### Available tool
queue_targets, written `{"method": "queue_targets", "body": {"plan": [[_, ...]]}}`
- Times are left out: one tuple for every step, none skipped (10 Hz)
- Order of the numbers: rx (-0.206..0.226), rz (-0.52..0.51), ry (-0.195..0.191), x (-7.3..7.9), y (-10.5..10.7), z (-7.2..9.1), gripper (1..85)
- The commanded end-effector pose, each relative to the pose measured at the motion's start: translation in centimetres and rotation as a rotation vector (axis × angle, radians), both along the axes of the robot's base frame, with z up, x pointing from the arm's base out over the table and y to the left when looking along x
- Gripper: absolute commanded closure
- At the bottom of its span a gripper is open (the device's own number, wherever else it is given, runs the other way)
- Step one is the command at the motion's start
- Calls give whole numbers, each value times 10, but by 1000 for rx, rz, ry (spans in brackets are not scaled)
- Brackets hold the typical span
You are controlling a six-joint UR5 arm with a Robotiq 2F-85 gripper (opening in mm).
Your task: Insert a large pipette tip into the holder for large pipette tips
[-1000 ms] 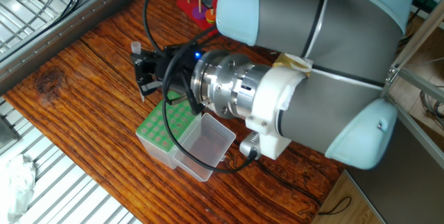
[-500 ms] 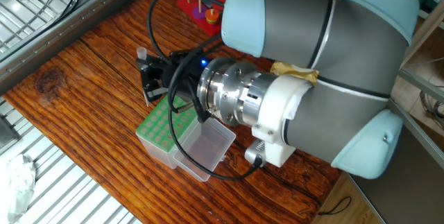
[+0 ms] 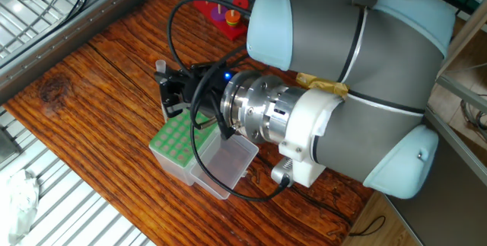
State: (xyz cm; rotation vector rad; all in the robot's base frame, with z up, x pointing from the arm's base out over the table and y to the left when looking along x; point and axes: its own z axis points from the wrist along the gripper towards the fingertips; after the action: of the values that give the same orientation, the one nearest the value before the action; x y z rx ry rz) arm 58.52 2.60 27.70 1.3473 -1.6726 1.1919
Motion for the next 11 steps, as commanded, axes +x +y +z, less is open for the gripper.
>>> {"method": "queue_targets", "body": {"plan": [[18, -7, -2, -3, 3, -11, 847], [19, -8, -7, -4, 3, -13, 847], [21, -7, -7, -4, 4, -15, 847], [22, -6, -9, -3, 4, -17, 847], [23, -7, -11, -4, 4, -18, 847], [24, -5, -11, -3, 4, -20, 847], [24, -3, -10, -3, 4, -20, 847], [26, -3, -10, -3, 3, -21, 847], [27, -1, -9, -4, 3, -22, 847], [27, 0, -10, -4, 3, -23, 847], [24, 0, -10, -5, 3, -23, 847]]}}
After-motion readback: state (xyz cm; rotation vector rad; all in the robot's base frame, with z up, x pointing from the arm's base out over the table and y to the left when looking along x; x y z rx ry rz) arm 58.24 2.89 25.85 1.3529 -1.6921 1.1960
